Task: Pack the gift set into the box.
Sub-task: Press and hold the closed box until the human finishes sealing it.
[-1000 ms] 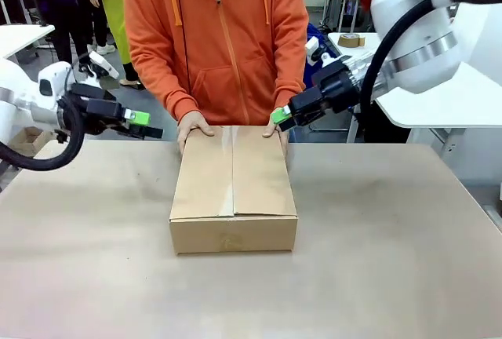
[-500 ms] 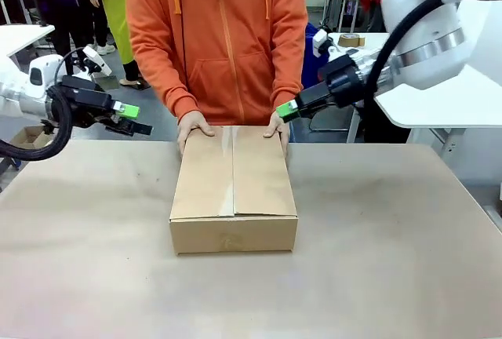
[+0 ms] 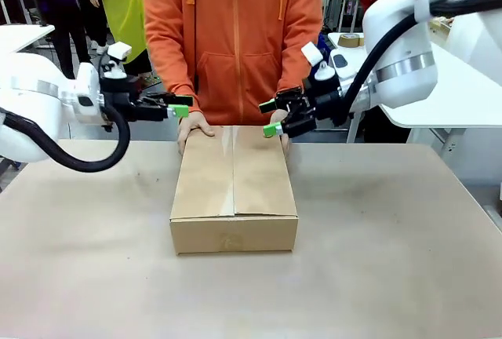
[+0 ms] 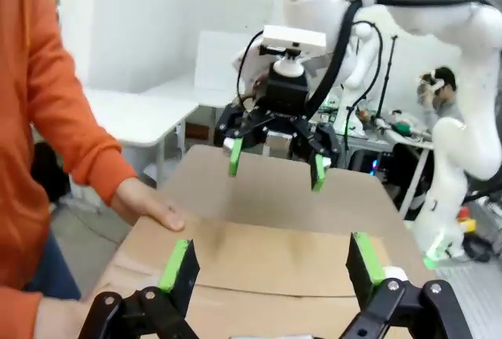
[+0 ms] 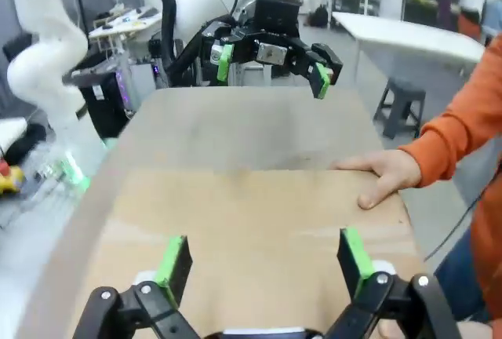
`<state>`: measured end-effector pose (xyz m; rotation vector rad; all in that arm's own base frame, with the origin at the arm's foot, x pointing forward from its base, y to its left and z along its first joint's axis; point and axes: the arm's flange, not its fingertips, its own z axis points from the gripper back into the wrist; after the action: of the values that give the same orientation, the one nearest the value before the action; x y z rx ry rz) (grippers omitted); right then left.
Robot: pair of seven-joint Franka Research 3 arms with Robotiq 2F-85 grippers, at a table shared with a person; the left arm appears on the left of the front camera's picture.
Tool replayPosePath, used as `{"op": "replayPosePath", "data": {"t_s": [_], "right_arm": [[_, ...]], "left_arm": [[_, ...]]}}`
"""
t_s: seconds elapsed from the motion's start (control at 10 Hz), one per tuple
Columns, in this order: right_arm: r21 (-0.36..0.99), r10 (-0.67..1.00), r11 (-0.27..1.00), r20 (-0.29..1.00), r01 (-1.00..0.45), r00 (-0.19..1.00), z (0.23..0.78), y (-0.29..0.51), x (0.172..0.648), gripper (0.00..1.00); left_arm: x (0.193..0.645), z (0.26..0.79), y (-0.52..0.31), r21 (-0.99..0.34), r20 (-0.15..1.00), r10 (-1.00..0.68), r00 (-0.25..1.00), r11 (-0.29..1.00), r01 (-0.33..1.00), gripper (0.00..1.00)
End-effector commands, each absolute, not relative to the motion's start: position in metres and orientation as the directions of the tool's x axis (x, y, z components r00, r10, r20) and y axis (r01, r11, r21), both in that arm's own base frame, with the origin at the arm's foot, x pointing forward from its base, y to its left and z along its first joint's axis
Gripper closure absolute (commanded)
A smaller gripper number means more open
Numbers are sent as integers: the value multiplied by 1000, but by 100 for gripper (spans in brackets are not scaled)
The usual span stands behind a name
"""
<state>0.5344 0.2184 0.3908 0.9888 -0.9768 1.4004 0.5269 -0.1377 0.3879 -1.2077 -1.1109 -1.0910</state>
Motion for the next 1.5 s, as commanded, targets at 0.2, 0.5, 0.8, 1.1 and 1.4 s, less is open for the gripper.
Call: {"op": "replayPosePath", "data": {"t_s": [0.2, 0.5, 0.8, 1.1, 1.4], "right_arm": [[-68, 212, -111, 973, -992, -90, 345, 234, 543, 0], [63, 273, -140, 962, -988, 23, 322, 247, 552, 0], [134, 343, -127, 936, -983, 84, 305, 253, 556, 0], [167, 430, -96, 896, -981, 111, 292, 245, 559, 0], [111, 423, -24, 902, -993, 91, 271, 238, 552, 0]], "left_arm": [[518, 348, -158, -117, 988, -108, 114, -20, 993, 0], [516, 323, -174, 46, 986, -159, -54, -56, 997, 0], [520, 296, -186, 69, 964, -255, -78, -43, 997, 0], [527, 285, -187, 71, 945, -319, -71, -10, 997, 0], [532, 287, -187, 27, 930, -366, -27, -5, 1000, 0]]}}
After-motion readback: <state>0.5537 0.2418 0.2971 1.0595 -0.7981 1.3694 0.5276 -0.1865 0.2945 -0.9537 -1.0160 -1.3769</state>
